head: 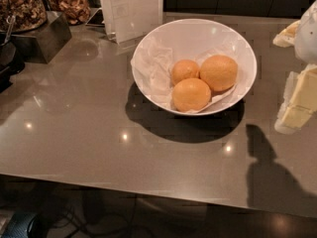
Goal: Pick orange from white bowl
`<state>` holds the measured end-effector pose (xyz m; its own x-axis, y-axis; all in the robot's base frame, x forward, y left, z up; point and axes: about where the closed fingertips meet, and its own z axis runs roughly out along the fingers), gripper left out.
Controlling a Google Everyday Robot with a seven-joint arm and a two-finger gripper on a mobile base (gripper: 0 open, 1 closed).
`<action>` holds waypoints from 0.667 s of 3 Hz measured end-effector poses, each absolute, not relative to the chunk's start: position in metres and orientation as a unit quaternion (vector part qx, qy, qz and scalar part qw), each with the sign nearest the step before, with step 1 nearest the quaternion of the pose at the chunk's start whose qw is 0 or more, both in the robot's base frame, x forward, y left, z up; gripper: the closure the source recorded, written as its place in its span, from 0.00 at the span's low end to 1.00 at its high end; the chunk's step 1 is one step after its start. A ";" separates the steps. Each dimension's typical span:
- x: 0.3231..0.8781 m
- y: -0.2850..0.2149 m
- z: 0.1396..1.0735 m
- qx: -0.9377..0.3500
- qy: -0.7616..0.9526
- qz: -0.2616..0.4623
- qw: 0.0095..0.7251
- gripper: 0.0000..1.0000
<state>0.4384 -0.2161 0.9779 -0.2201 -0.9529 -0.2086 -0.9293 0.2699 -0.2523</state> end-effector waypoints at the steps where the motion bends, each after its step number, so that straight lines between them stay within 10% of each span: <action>1: 0.440 -0.215 0.979 -0.604 0.779 -0.037 0.164 0.00; 2: 0.459 -0.197 0.984 -0.618 0.766 -0.034 0.171 0.00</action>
Offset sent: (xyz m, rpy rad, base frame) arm 0.0433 0.0372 0.0058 0.0178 0.0005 0.0894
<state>0.4591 -0.1975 0.9838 -0.1770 -0.9590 -0.2211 -0.9359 0.2336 -0.2636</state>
